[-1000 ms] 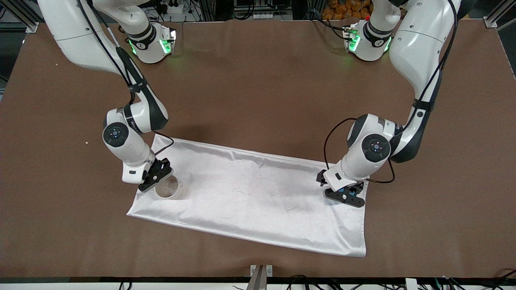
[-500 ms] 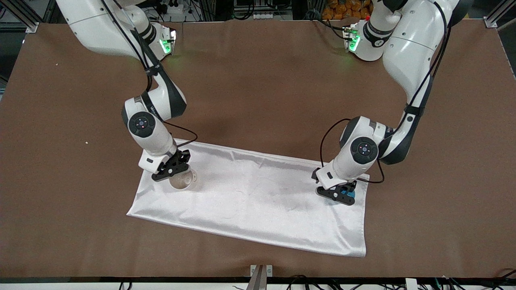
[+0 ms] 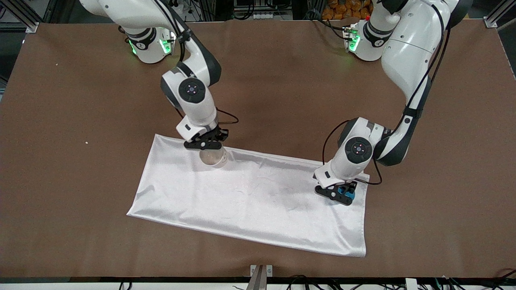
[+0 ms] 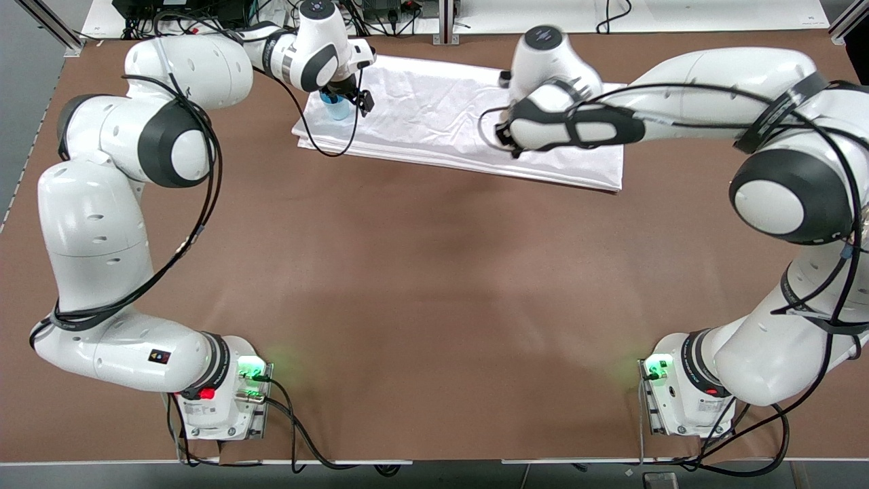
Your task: Place blue cup into white mug on table
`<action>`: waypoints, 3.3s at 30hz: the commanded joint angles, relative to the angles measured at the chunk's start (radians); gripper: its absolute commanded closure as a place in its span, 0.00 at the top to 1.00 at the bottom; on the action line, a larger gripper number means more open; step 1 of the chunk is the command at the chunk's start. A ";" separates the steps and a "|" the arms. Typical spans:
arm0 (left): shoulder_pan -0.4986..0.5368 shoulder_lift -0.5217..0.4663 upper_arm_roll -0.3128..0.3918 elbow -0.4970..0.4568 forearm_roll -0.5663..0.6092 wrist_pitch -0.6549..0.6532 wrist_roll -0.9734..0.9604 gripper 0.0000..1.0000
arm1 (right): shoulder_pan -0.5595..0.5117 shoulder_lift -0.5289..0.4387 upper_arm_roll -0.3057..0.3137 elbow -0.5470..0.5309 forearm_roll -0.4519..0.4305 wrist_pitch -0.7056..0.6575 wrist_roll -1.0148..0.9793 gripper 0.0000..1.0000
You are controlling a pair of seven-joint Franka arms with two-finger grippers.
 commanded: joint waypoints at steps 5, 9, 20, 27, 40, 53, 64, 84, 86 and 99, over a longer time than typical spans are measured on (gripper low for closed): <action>0.007 0.010 -0.002 -0.008 0.045 0.040 0.013 1.00 | 0.156 -0.010 -0.004 -0.017 0.023 -0.009 0.207 0.00; 0.010 0.010 -0.002 -0.008 0.045 0.041 0.042 0.67 | 0.212 -0.009 -0.005 -0.018 0.022 -0.011 0.258 0.00; 0.016 0.010 -0.002 -0.008 0.045 0.041 0.089 0.00 | 0.304 -0.002 -0.007 -0.040 0.011 -0.005 0.329 0.00; 0.016 0.010 -0.002 -0.008 0.045 0.041 0.091 0.00 | 0.334 0.033 -0.010 -0.034 -0.011 0.003 0.376 0.00; 0.016 -0.001 0.000 -0.014 0.045 0.040 0.099 0.00 | 0.368 0.100 -0.010 -0.018 -0.089 0.060 0.498 0.00; 0.016 -0.036 0.006 -0.001 0.045 -0.026 0.094 0.00 | 0.370 0.099 -0.011 0.002 -0.087 0.046 0.537 1.00; 0.016 -0.100 0.005 -0.001 0.045 -0.101 0.093 0.00 | 0.368 0.047 -0.002 0.066 -0.081 -0.119 0.527 1.00; 0.013 -0.262 -0.109 0.000 0.026 -0.310 -0.117 0.00 | 0.189 0.011 -0.011 0.173 -0.070 -0.307 0.170 1.00; 0.013 -0.265 -0.129 0.002 0.025 -0.319 -0.145 0.00 | 0.140 0.010 -0.013 0.172 -0.070 -0.327 0.098 1.00; -0.003 -0.222 -0.276 0.043 0.026 -0.358 -0.433 0.00 | -0.253 -0.009 -0.011 0.173 -0.070 -0.357 -0.315 1.00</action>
